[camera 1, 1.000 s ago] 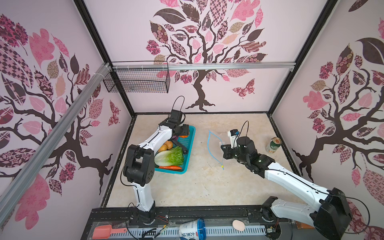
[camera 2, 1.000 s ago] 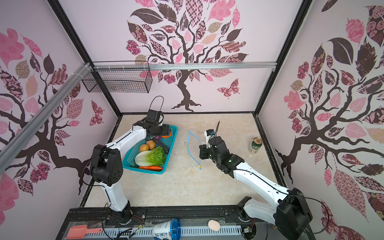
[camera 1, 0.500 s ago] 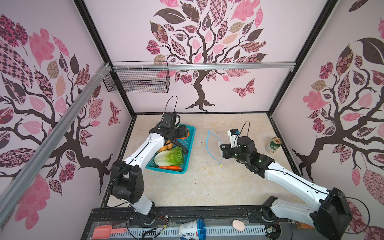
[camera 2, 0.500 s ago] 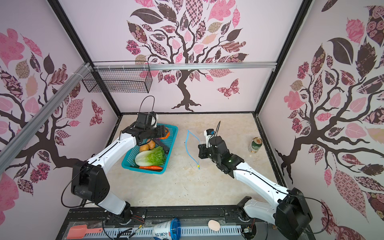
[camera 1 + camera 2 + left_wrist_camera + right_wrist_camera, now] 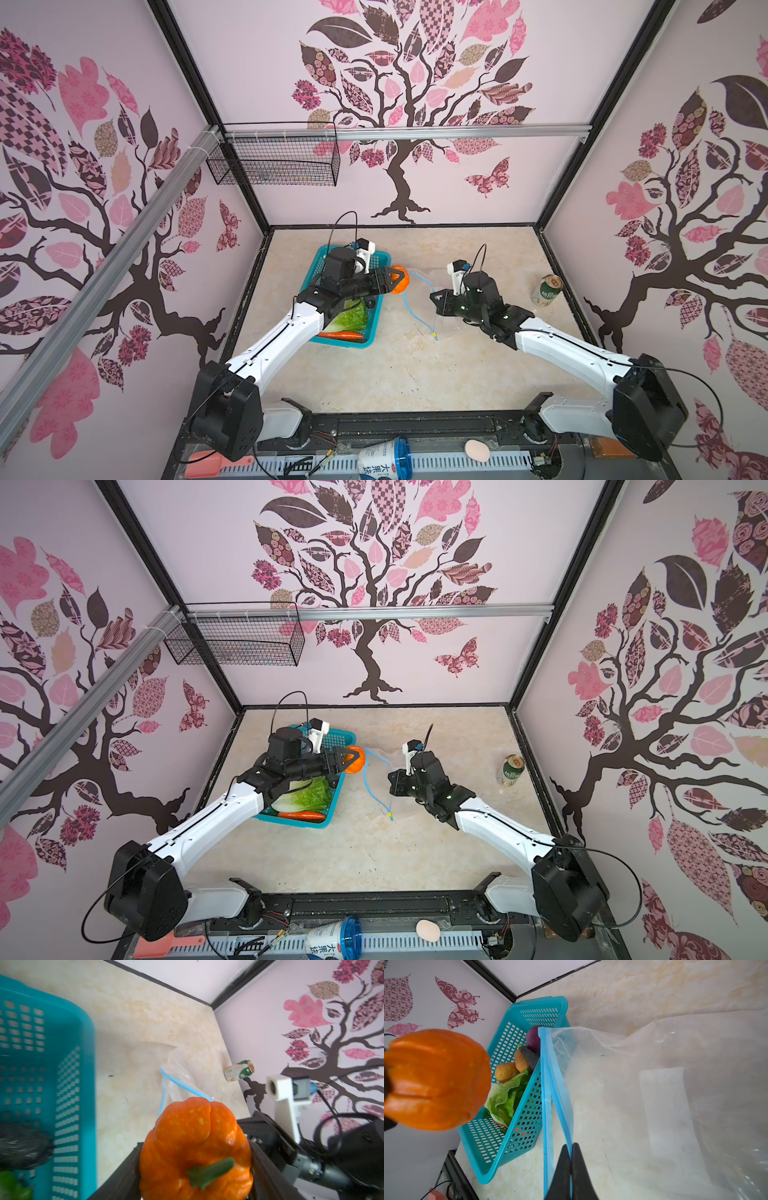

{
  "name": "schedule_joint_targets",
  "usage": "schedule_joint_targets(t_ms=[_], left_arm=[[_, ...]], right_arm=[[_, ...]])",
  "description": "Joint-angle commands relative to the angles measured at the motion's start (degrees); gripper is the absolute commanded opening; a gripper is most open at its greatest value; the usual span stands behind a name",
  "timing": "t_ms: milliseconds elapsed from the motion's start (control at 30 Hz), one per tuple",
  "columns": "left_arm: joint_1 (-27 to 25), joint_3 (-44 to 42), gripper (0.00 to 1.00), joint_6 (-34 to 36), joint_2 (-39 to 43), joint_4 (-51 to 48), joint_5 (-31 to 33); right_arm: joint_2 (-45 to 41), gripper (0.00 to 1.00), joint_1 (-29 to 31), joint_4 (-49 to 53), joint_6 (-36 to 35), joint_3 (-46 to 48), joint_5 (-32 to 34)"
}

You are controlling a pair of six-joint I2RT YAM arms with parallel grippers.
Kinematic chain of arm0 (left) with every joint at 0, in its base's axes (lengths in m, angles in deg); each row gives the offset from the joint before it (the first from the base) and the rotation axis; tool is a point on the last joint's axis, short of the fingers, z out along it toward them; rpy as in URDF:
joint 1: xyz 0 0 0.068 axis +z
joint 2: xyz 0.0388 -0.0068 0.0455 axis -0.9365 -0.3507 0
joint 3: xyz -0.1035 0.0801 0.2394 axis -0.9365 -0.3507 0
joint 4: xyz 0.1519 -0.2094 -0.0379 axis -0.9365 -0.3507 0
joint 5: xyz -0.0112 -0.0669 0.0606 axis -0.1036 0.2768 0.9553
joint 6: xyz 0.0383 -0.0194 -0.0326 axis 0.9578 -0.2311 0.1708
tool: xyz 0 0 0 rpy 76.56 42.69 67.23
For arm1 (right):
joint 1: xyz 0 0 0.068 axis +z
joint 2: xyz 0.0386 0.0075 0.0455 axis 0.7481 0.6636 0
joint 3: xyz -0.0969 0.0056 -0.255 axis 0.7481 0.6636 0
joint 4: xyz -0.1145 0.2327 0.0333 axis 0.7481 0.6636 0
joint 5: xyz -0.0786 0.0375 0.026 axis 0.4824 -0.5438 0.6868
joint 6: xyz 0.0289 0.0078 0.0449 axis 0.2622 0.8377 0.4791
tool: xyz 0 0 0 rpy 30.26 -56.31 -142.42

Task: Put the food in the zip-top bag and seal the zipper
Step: 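Lift the pumpkin with the left gripper and carry it to the bag opening, then lower the pumpkin into the bag and open the left gripper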

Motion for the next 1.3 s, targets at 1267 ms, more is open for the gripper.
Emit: schedule_joint_targets(t_ms=[1267], left_arm=[[-16.9,3.6,0.56,1.4,-12.3,-4.8,25.1]], right_arm=[[-4.0,0.0,0.4,-12.4,8.4,6.6,-5.5]])
